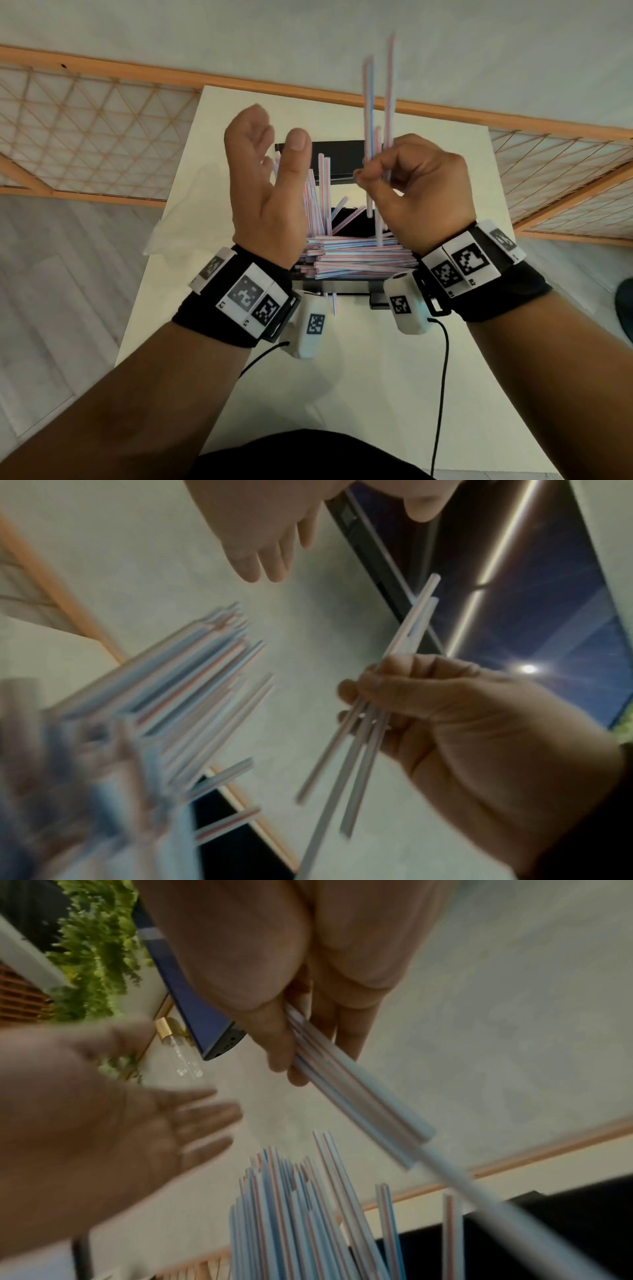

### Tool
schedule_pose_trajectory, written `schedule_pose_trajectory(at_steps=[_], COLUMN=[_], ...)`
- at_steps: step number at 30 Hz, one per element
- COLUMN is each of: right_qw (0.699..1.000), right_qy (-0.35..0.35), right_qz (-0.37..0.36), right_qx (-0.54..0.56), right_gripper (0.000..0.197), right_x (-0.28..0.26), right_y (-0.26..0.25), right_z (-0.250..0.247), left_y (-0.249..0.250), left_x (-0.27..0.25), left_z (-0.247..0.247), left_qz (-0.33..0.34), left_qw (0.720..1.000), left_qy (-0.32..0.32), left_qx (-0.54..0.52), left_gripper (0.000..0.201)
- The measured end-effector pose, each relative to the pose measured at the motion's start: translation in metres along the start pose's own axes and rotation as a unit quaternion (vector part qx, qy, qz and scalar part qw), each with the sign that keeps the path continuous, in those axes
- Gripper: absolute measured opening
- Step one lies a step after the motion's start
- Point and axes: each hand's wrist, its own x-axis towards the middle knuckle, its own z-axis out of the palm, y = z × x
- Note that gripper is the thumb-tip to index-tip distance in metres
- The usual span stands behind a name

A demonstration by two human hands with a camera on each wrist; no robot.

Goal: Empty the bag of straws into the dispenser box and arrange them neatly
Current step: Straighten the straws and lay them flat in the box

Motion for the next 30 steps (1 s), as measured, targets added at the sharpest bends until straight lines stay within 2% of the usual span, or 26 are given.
schedule_pose_trajectory(at_steps=[3, 5, 8, 10, 12, 14, 18, 20, 22, 24, 25, 27, 28, 30], right_qw=[0.996, 0.989, 0.984, 0.981, 0.978, 0.976, 0.982, 0.98, 0.977, 0.97, 0.965, 0.958, 0.951, 0.925], right_qy=[-0.078, -0.129, -0.17, -0.186, -0.197, -0.197, -0.18, -0.185, -0.194, -0.22, -0.234, -0.248, -0.258, -0.304], right_qz=[-0.038, -0.05, -0.028, -0.006, 0.049, 0.087, 0.026, 0.025, 0.032, 0.047, 0.057, 0.07, 0.076, 0.094], right_qx=[-0.007, -0.047, -0.052, -0.048, -0.05, -0.045, -0.046, -0.06, -0.082, -0.097, -0.103, -0.128, -0.152, -0.207], right_gripper=[0.021, 0.024, 0.02, 0.016, 0.014, 0.025, 0.033, 0.035, 0.032, 0.035, 0.043, 0.062, 0.069, 0.082], right_x=[-0.008, -0.016, -0.027, -0.036, -0.044, -0.049, -0.061, -0.067, -0.069, -0.069, -0.069, -0.065, -0.063, -0.059], right_y=[0.001, 0.001, 0.002, 0.003, 0.005, 0.01, 0.026, 0.034, 0.04, 0.044, 0.045, 0.047, 0.049, 0.055], right_z=[0.004, 0.008, 0.016, 0.022, 0.029, 0.036, 0.049, 0.052, 0.051, 0.044, 0.038, 0.024, 0.017, 0.007], left_y=[0.016, 0.02, 0.013, 0.0, -0.01, -0.02, -0.041, -0.056, -0.067, -0.071, -0.07, -0.068, -0.068, -0.068], left_x=[0.003, 0.005, 0.003, -0.001, -0.003, -0.006, -0.02, -0.025, -0.026, -0.025, -0.024, -0.023, -0.022, -0.024], left_z=[0.003, 0.006, 0.01, 0.01, 0.007, 0.004, 0.003, 0.002, 0.0, -0.004, -0.006, -0.01, -0.012, -0.014], left_qz=[-0.03, -0.03, 0.033, 0.067, 0.071, 0.084, 0.145, 0.172, 0.199, 0.226, 0.235, 0.22, 0.191, 0.083], left_qw=[0.996, 0.995, 0.997, 0.992, 0.991, 0.988, 0.951, 0.925, 0.898, 0.88, 0.881, 0.901, 0.915, 0.946], left_qy=[-0.024, -0.046, -0.067, -0.038, -0.003, -0.003, -0.094, -0.145, -0.166, -0.154, -0.133, -0.079, -0.052, -0.003], left_qx=[-0.079, -0.087, 0.027, 0.099, 0.112, 0.128, 0.256, 0.305, 0.355, 0.387, 0.388, 0.365, 0.35, 0.313], left_gripper=[0.066, 0.052, 0.022, 0.024, 0.02, 0.019, 0.028, 0.031, 0.032, 0.031, 0.03, 0.039, 0.049, 0.07])
